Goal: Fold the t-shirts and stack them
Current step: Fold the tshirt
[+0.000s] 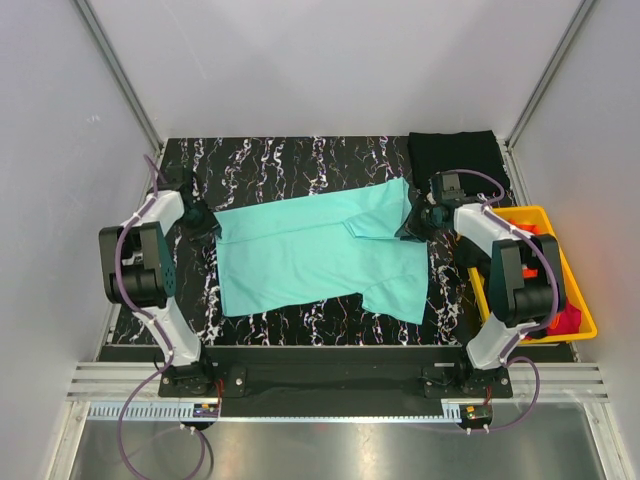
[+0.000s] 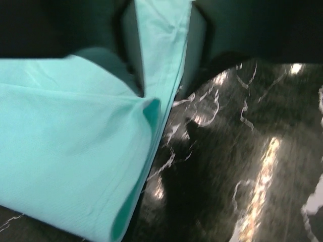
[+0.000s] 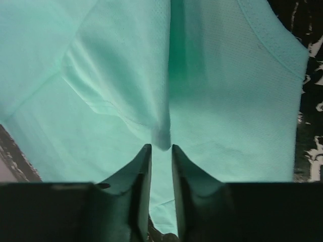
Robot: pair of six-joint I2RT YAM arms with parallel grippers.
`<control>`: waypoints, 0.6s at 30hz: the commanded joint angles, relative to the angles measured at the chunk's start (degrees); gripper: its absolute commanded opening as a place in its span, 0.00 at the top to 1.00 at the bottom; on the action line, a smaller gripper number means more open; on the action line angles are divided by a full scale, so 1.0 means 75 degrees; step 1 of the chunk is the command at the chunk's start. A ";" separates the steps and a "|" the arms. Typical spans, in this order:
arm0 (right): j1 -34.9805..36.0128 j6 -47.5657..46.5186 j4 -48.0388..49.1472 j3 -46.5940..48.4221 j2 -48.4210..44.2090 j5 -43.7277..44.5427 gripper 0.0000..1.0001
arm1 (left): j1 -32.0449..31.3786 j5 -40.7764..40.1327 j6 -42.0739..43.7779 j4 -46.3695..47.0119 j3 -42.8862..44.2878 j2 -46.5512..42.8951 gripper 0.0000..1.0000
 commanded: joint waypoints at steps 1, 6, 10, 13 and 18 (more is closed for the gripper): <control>-0.0054 -0.0710 -0.0748 0.0487 -0.0587 0.0465 0.68 | 0.0048 -0.0329 -0.0013 -0.0485 0.0202 -0.1252 0.47; -0.0054 -0.1016 -0.0714 0.2297 0.0076 0.0982 0.55 | 0.0013 0.0278 -0.0177 -0.0276 0.0529 -0.1747 0.47; -0.0054 -0.1086 -0.0983 0.4188 0.1951 0.0947 0.53 | -0.0022 0.1309 -0.0482 0.0545 0.0892 -0.0778 0.53; -0.0066 -0.1074 -0.1241 0.5384 0.2983 0.0994 0.57 | -0.0139 0.1522 -0.0529 0.0732 0.1245 -0.0259 0.58; -0.0066 -0.0700 -0.1277 0.6497 0.4097 0.0912 0.84 | -0.0163 0.1674 -0.0693 0.1155 0.1140 0.0479 0.59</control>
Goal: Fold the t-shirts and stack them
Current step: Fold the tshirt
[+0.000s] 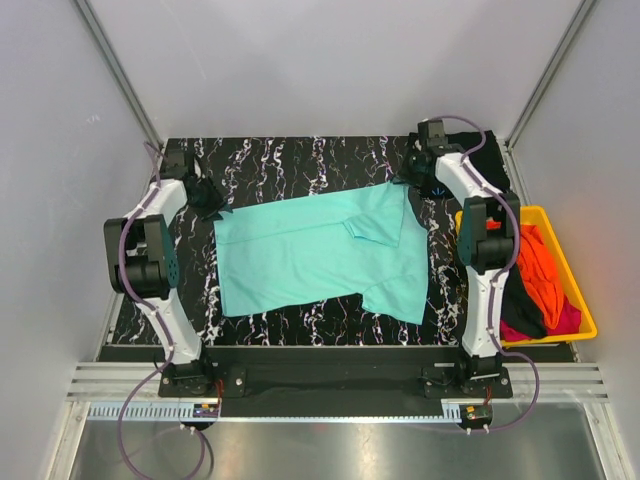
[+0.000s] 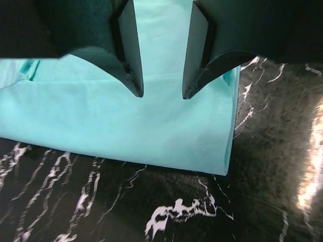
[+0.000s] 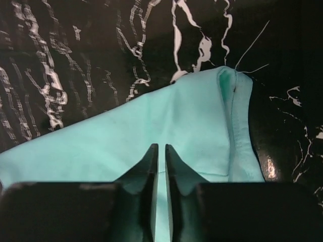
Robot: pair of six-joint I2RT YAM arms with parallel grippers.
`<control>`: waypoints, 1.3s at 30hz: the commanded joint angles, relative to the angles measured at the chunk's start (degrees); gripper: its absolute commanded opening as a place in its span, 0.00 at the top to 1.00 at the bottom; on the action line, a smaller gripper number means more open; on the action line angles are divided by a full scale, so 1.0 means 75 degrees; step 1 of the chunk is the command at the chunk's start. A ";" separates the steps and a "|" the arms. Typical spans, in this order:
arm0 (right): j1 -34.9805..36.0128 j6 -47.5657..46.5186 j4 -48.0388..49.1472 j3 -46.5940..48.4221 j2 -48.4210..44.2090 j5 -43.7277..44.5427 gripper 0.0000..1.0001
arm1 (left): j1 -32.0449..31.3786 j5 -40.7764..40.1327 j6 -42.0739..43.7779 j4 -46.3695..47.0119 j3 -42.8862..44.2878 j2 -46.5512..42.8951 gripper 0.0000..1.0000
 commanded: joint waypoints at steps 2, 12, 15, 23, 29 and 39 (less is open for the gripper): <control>-0.0022 0.0254 -0.0303 0.0843 0.0692 0.0184 0.90 | -0.0023 0.0445 -0.0244 0.0547 -0.0006 0.0317 0.59; -0.0104 0.0312 -0.0374 0.0855 0.1326 0.1028 0.90 | 0.0211 -0.0095 -0.0795 0.0465 0.0017 0.1079 0.56; -0.0069 0.0582 -0.0467 0.1218 0.1654 0.0887 0.88 | 0.0352 -0.0153 -0.0924 0.0360 0.0239 0.1325 0.55; -0.0069 0.1086 -0.0713 0.1861 0.2088 0.0866 0.79 | 0.0762 -0.0036 -0.0667 -0.0132 0.1609 0.2262 0.54; 0.0024 0.0654 -0.2056 0.3675 0.2381 0.0827 0.67 | 0.0622 -0.0223 -0.0280 -0.0437 0.2033 0.1667 0.45; 0.0118 0.0266 -0.3233 0.1820 -0.0496 0.1438 0.42 | -0.0455 -0.1628 -0.0372 -0.0660 -0.1104 -0.2199 0.37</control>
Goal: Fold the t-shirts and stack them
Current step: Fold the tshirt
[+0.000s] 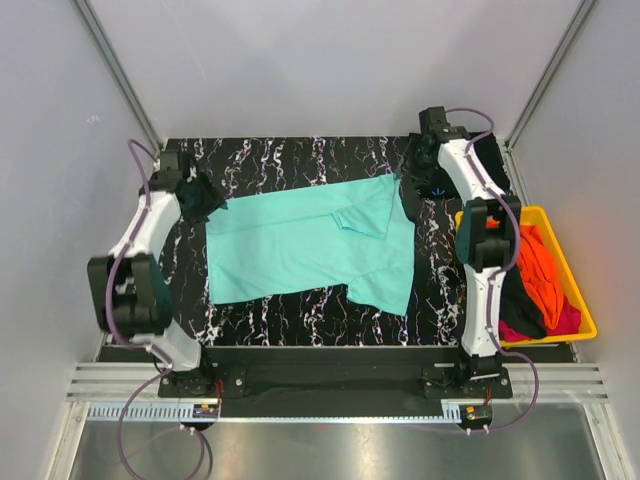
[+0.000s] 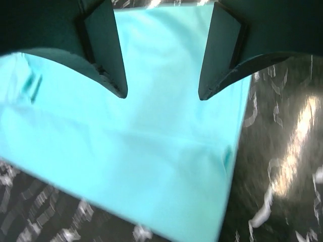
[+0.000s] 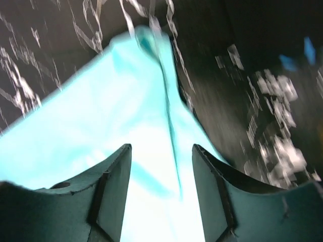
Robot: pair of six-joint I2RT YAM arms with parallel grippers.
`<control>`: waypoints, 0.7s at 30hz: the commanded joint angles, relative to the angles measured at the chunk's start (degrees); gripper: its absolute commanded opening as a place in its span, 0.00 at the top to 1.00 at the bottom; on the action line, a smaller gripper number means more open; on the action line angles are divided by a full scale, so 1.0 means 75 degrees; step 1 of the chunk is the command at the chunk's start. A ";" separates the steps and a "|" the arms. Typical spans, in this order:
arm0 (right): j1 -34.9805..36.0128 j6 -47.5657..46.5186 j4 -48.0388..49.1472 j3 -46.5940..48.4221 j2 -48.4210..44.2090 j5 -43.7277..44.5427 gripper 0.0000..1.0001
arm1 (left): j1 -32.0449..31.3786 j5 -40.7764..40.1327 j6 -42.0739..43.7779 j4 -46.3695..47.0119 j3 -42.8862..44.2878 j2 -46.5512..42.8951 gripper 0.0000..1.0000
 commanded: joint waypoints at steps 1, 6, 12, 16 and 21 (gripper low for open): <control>0.0136 -0.0247 -0.0476 -0.1227 -0.1951 0.0229 0.41 | -0.0538 -0.0793 -0.0189 -0.0115 -0.1614 -0.1878 0.37; 0.0533 -0.0329 0.0191 -0.4250 -0.3861 -0.0228 0.40 | -0.0948 -0.1367 -0.1359 -0.0337 -0.3763 -0.4038 0.43; 0.1237 -0.0072 0.0613 -0.6864 -0.6296 -0.1118 0.39 | -0.0844 -0.1803 -0.2205 -0.0994 -0.4890 -0.5377 0.42; 0.1261 0.0151 0.0731 -0.8354 -0.7483 -0.1354 0.38 | -0.0668 -0.1614 -0.2744 -0.1229 -0.5137 -0.5179 0.45; 0.1168 0.0198 0.0638 -0.9035 -0.8188 -0.1541 0.38 | -0.0656 -0.1953 -0.3331 -0.1451 -0.5570 -0.5085 0.48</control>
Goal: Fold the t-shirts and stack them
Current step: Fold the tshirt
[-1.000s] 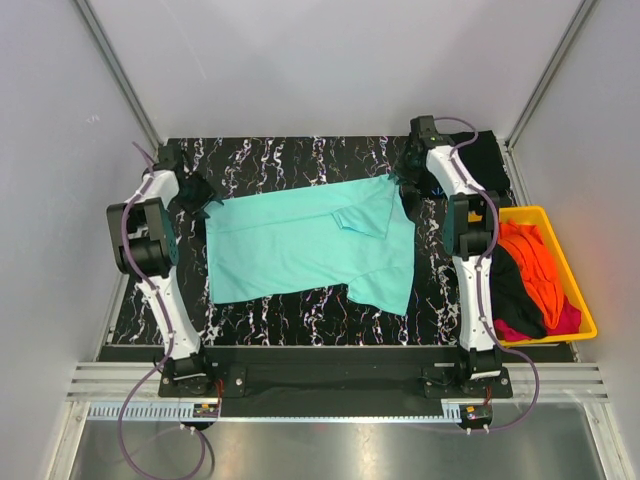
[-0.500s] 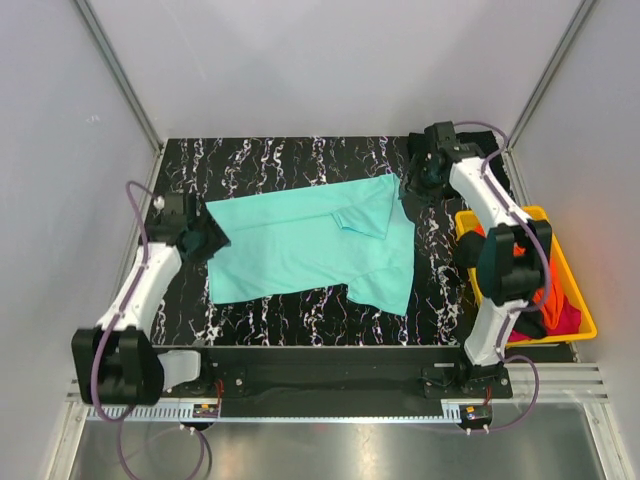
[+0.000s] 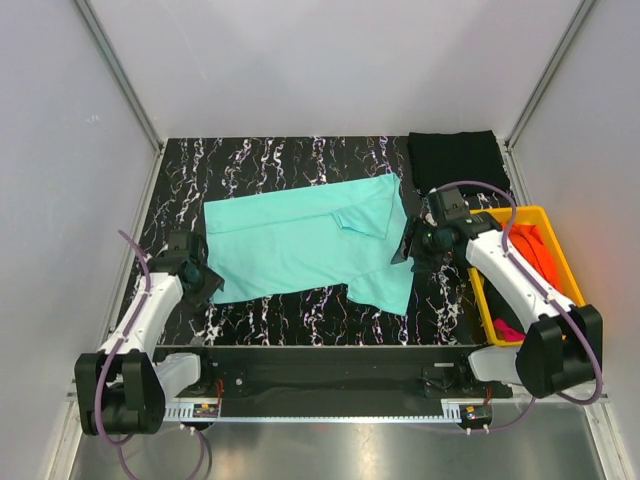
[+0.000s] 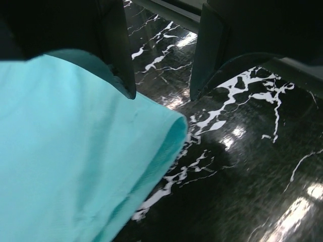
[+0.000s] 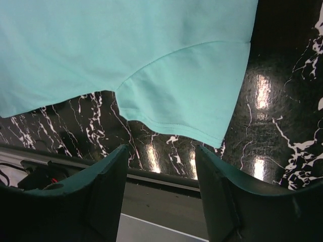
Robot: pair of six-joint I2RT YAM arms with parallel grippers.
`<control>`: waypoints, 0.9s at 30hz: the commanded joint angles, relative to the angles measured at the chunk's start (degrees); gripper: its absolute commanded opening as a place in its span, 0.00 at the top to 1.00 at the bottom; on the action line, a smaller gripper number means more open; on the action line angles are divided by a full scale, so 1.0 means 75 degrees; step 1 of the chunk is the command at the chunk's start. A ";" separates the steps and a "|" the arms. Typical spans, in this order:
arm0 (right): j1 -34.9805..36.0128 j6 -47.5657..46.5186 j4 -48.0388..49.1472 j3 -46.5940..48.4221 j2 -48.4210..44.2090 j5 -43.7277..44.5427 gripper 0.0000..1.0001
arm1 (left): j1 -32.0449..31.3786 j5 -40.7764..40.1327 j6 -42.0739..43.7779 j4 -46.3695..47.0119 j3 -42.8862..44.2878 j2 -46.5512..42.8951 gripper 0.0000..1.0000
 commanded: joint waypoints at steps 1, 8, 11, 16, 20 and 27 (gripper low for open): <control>-0.0115 0.0166 0.0186 -0.0336 -0.0419 -0.0515 0.37 | 0.0032 -0.0435 -0.0577 -0.0073 -0.0296 0.0065 0.48; -0.0864 0.0156 0.0139 -0.1051 -0.0712 -0.0856 0.37 | 0.0055 -0.0612 -0.0250 0.0489 -0.0484 0.0557 0.49; -0.1064 0.0085 0.0150 -0.1263 -0.0654 -0.0938 0.37 | 0.0055 -0.0705 -0.0214 0.0548 -0.0473 0.0733 0.49; -0.1205 0.0213 0.0337 -0.1590 -0.0478 -0.1160 0.37 | 0.0172 -0.0928 -0.0156 0.0888 -0.0613 0.0897 0.50; -0.1298 0.0225 0.0420 -0.1743 -0.0338 -0.1114 0.36 | 0.0231 -0.0835 0.0055 0.1310 -0.0601 0.1260 0.60; -0.1440 0.0307 0.0525 -0.1814 0.0329 -0.0892 0.35 | 0.0266 -0.0612 0.0079 0.1357 -0.0637 0.1284 0.83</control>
